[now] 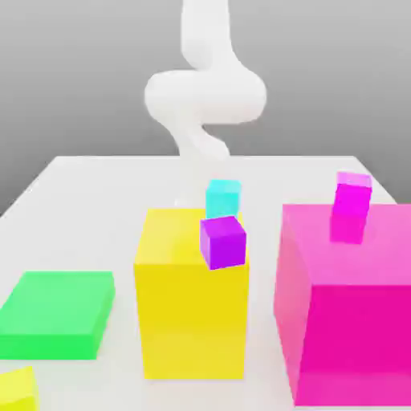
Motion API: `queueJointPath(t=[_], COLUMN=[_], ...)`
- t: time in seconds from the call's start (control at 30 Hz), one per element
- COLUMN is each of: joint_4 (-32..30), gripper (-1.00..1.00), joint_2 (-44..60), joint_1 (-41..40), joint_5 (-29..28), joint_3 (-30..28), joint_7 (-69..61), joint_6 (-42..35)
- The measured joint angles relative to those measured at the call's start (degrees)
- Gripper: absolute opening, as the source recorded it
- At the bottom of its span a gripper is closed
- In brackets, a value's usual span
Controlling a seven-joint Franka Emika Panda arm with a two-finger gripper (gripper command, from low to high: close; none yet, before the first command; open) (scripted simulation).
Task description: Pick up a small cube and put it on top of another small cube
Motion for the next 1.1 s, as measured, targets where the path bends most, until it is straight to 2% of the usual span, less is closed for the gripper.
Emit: queueJointPath(t=[0.33, 0.63, 1.0, 1.1], joint_4=[2.2, 4.0, 6.5, 7.7], gripper=[0.0, 0.0, 0.0, 0.0], joint_2=[20.9, 39.8, 63.2, 69.5], joint_1=[-1.0, -4.0, -14.6, -16.4], joint_5=[-3.2, 1.2, 10.4, 12.4], joint_3=[-7.3, -13.5, -11.1, -9.5], joint_7=[-13.4, -30.4, -53.3, -55.9], joint_6=[4.9, 9.5, 14.7, 18.7])
